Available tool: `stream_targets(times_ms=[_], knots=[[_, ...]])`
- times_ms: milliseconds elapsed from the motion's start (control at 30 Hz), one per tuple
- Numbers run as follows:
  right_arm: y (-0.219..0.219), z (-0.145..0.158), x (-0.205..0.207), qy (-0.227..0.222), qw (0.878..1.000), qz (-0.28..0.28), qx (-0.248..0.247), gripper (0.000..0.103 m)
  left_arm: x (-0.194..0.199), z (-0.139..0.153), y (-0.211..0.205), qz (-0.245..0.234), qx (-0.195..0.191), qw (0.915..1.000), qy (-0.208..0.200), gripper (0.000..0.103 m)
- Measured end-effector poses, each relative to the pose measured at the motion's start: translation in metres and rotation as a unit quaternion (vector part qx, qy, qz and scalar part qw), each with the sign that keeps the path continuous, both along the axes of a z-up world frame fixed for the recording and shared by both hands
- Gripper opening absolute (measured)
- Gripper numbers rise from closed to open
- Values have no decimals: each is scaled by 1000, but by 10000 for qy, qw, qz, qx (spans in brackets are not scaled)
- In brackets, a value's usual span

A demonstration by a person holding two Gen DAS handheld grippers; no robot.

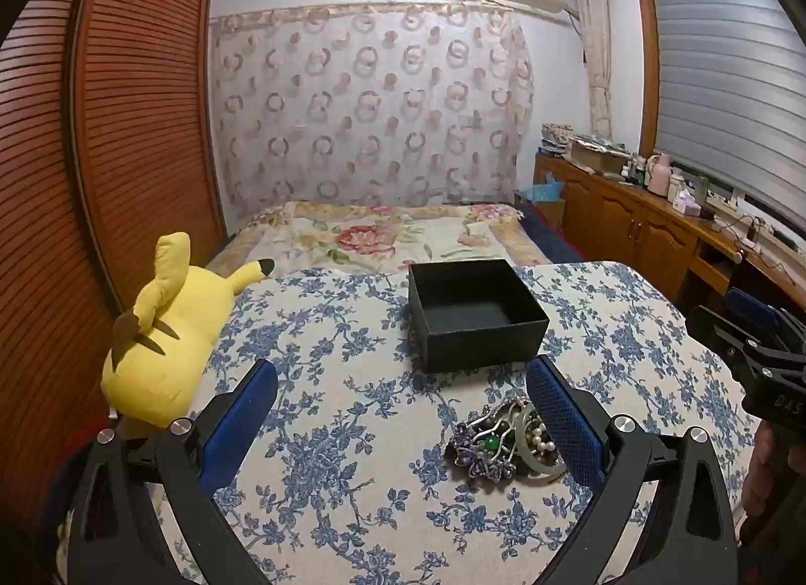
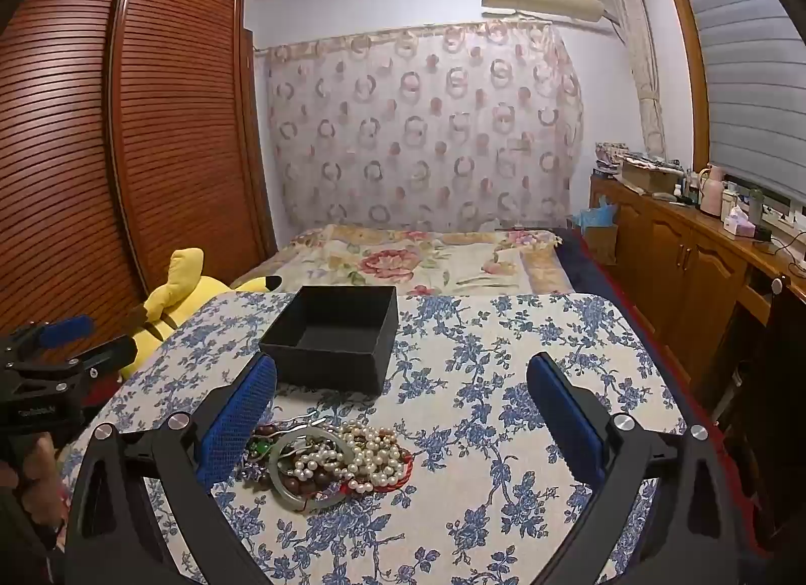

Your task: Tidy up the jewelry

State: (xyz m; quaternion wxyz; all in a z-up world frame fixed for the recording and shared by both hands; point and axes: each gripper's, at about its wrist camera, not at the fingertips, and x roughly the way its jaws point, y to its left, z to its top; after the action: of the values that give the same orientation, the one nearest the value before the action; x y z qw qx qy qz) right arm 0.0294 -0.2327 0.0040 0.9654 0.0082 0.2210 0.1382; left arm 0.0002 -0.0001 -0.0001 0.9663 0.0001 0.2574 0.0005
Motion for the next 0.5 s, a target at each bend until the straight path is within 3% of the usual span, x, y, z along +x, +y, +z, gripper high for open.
stream_targets(times_ms=[500], knots=[[0,0,0,14,10000,1,10,101,0,-1,0,1,-6,10000,-29,96]])
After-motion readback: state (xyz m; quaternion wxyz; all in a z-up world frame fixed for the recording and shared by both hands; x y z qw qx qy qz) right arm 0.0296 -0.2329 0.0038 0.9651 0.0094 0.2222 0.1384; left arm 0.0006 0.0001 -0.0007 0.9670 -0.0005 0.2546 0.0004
